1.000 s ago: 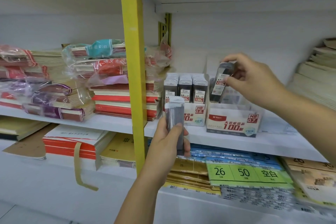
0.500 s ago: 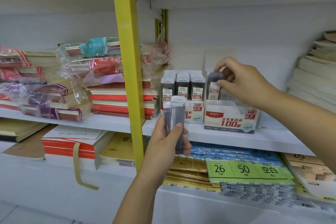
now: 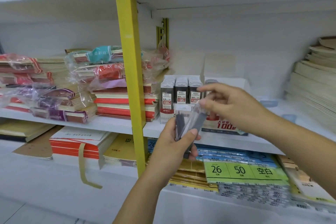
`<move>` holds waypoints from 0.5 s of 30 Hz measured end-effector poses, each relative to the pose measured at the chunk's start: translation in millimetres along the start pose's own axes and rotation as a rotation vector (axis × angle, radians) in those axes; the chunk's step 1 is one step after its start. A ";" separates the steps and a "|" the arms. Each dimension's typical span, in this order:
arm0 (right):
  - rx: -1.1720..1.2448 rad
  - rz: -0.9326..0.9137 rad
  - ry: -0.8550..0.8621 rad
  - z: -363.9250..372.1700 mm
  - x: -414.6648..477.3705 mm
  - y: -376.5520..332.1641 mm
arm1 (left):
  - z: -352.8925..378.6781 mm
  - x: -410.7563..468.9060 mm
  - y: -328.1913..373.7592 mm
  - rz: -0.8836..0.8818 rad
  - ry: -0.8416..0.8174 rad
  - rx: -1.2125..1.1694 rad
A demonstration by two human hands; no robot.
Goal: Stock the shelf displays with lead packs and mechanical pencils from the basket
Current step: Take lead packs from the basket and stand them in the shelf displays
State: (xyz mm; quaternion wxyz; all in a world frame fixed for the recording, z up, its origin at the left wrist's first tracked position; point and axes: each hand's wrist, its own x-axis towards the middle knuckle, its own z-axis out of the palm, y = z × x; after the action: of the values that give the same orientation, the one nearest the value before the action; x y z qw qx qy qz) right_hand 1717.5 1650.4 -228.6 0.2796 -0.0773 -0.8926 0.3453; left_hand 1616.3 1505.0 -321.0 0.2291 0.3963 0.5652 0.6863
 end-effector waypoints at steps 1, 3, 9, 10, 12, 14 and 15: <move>0.062 0.020 -0.027 3.3 -2.5 -0.7 | 2.5 -0.4 3.0 0.003 -0.015 0.009; 0.127 0.033 -0.014 3.5 -5.5 -2.7 | 5.4 -0.4 7.5 0.007 -0.035 0.024; 0.256 0.071 0.041 -10.5 -13.5 6.6 | 4.4 -5.3 3.4 -0.068 -0.088 -0.087; 0.228 0.078 0.048 -10.1 -15.0 9.5 | 4.6 -6.2 1.0 -0.082 -0.094 -0.098; 0.204 0.082 0.040 -8.8 -18.3 12.8 | 5.3 -6.7 -2.1 -0.090 -0.102 -0.109; 0.175 0.056 0.020 -8.7 -22.1 12.9 | 5.6 -5.9 -2.8 -0.081 -0.100 -0.119; 0.171 0.037 0.010 -8.4 -23.6 12.5 | 4.6 -5.2 -3.9 -0.074 -0.088 -0.114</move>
State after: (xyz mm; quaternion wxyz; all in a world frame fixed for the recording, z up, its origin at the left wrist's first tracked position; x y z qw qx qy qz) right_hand 1741.1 1656.8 -242.3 0.2830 -0.0711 -0.8569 0.4248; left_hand 1622.5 1504.8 -326.0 0.3010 0.3913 0.5288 0.6904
